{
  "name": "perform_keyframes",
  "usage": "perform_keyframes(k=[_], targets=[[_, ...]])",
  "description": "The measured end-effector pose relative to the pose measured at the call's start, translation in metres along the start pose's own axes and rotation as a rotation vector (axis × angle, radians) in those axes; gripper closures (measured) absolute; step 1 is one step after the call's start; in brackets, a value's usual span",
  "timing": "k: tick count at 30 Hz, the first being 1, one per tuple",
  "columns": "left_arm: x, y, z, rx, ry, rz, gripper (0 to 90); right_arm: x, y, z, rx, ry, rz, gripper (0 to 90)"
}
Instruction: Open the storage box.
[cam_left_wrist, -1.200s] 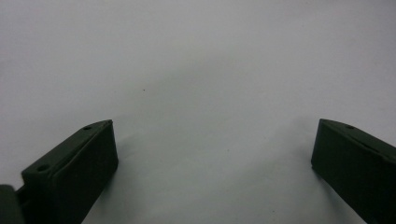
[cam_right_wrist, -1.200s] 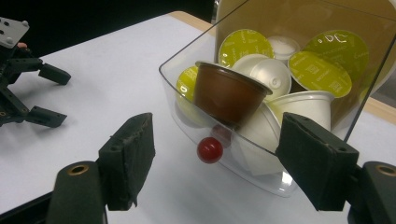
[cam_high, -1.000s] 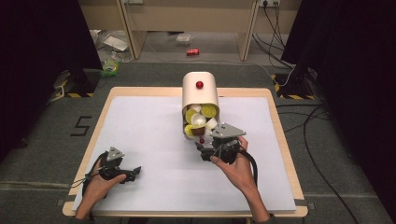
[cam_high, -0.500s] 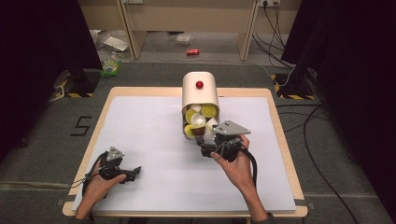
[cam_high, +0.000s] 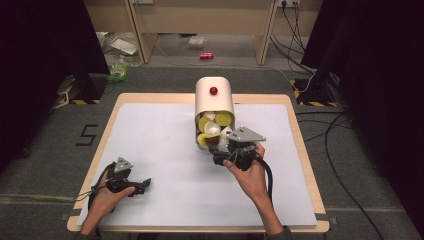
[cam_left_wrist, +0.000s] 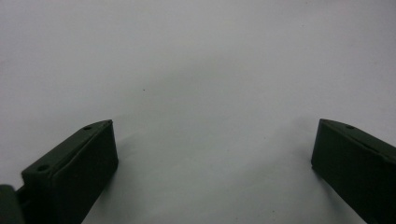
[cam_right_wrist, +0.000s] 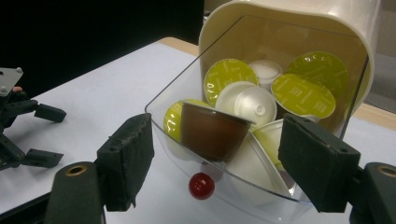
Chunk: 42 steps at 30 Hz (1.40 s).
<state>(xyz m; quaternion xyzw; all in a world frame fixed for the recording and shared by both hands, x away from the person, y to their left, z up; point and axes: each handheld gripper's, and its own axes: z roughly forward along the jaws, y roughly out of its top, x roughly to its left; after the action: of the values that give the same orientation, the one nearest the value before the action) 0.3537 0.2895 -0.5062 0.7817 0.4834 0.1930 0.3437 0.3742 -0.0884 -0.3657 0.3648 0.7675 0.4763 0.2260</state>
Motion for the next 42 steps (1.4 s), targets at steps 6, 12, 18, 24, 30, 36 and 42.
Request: perform_keyframes(k=[6,12,18,24,30,36,42], targets=[[0.000,0.000,0.000,0.001,0.001,0.000,0.0,-0.002,0.002,0.004,-0.003,-0.003,0.011,25.7],[0.000,0.000,0.000,0.000,0.001,0.000,0.0,-0.002,0.003,0.009,-0.004,-0.009,0.012,24.4],[0.000,0.000,0.000,0.000,0.000,0.000,0.0,0.001,0.006,0.018,-0.004,-0.002,0.006,23.5],[0.000,0.000,0.000,0.000,0.001,0.000,0.0,0.006,0.005,0.025,0.014,-0.024,-0.012,23.6],[0.000,0.000,0.000,0.000,0.001,0.000,0.0,0.007,0.006,0.029,0.018,-0.030,-0.008,24.6],[0.000,0.000,0.000,0.000,0.000,0.000,0.0,0.006,0.006,0.031,0.013,-0.031,0.006,25.1],[0.000,0.000,0.000,0.001,0.001,0.000,0.0,0.008,0.006,0.034,0.017,-0.027,0.003,26.0]])
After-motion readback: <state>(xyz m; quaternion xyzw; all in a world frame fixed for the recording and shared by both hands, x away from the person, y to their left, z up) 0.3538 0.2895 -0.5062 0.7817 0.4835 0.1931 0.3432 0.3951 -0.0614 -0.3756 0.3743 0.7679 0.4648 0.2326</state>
